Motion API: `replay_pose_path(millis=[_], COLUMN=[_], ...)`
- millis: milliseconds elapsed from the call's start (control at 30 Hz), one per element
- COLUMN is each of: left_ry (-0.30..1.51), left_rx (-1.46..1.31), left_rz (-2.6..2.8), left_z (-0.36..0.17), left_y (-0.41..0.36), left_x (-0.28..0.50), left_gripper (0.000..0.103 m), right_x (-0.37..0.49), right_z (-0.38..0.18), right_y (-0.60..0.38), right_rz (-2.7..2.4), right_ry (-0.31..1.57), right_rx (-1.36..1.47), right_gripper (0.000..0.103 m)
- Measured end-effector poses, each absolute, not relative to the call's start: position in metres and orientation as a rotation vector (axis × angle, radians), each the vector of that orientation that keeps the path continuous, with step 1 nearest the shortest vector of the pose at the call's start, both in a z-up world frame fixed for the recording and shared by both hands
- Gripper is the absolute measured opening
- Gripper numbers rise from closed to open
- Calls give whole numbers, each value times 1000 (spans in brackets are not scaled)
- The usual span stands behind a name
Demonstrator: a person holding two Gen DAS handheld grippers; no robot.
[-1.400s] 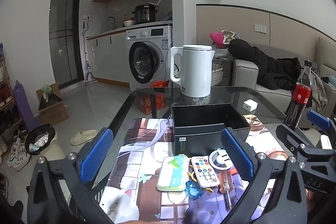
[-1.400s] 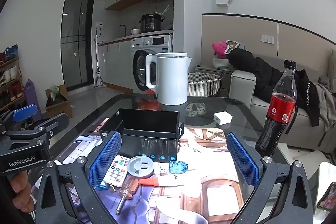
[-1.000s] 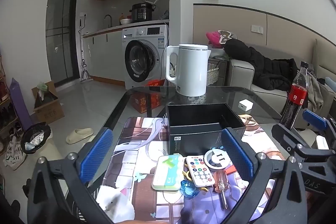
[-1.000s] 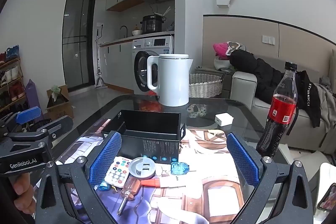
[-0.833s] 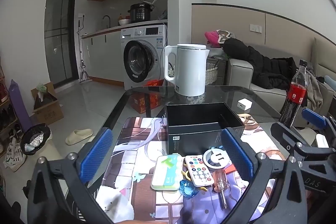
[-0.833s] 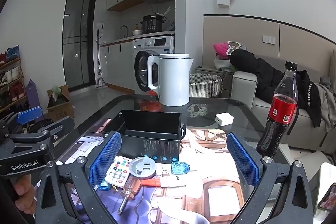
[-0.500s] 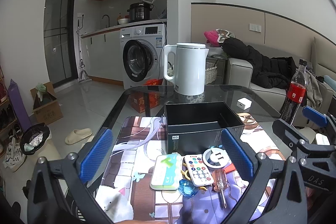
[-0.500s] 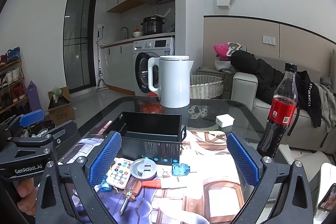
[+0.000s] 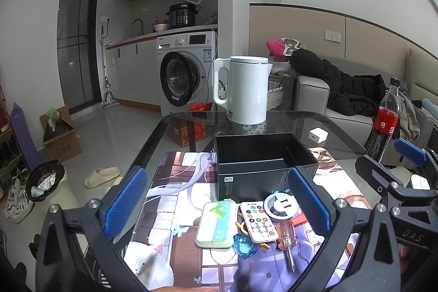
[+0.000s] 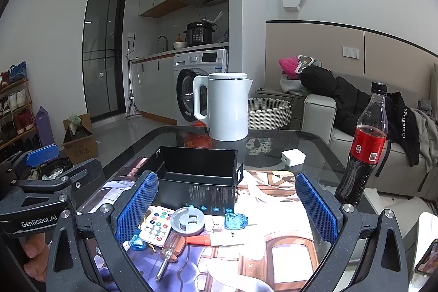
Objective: Organize rigid objects
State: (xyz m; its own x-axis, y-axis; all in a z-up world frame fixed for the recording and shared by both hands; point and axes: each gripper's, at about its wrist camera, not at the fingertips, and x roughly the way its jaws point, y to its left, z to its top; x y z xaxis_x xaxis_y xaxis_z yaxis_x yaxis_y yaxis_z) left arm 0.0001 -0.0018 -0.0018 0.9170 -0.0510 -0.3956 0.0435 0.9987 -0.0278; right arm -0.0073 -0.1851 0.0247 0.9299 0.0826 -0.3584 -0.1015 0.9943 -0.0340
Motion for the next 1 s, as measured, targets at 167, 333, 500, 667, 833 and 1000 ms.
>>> replay_pose_path(millis=[167, 333, 500, 667, 833, 1000], left_ry=[409, 413, 412, 410, 408, 406], left_rx=[-24, -26, -25, -32, -39, -42], left_rz=[-52, -54, -54, -43, -45, -46], left_z=[-1, -2, -2, -1, 0, 1], left_y=[-1, -1, -1, 2, 5, 5], left_x=[1, 2, 2, 1, 3, 2], left_gripper=[103, 103, 103, 103, 103, 103], right_x=[-7, -8, -8, -8, -7, -6], right_z=[25, 25, 25, 25, 26, 27], right_y=[-184, -184, -183, -183, -183, -184], right_rz=[98, 99, 104, 107, 104, 106], right_ry=[365, 366, 368, 366, 365, 370], right_rx=[-55, -54, -53, -49, -46, -43], right_gripper=[102, 102, 102, 102, 102, 102])
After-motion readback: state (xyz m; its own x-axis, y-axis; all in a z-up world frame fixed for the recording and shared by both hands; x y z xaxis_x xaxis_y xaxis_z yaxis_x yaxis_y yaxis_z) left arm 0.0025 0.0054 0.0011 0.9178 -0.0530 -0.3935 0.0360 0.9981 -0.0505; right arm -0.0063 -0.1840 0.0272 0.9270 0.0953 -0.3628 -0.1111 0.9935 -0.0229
